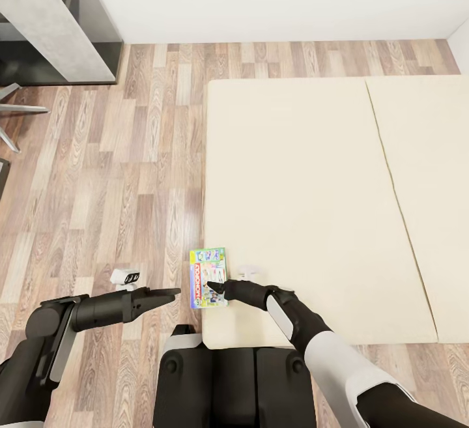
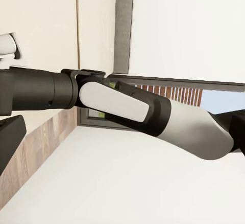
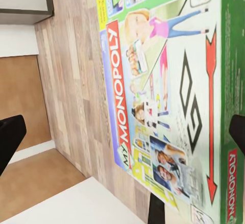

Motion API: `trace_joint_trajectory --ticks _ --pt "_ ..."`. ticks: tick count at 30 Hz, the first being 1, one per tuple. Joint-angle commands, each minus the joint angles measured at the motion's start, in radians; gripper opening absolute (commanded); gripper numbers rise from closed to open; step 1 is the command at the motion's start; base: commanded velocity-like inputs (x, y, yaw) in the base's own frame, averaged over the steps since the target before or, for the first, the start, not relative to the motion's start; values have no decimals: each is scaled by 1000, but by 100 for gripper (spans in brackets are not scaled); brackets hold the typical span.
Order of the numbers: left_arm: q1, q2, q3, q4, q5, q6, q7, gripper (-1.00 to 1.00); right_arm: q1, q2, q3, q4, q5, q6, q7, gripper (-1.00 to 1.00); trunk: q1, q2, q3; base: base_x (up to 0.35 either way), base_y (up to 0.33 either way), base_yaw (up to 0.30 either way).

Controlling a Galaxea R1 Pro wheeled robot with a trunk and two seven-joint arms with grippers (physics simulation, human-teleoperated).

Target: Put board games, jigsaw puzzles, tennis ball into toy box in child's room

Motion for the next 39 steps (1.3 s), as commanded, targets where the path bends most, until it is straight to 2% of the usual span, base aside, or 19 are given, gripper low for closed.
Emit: trace_joint_trajectory --ticks 1,12,39 --pt "0 0 0 0 -1 11 -4 100 0 0 1 -1 -9 8 0 100 1 -1 -1 0 0 0" --pt "0 0 0 0 -1 10 -4 100 0 0 1 -5 -7 6 -9 100 1 -1 3 0 0 4" --pt "0 0 0 0 -1 10 -4 100 0 0 1 -7 -6 -22 -10 100 1 -1 44 0 0 81"
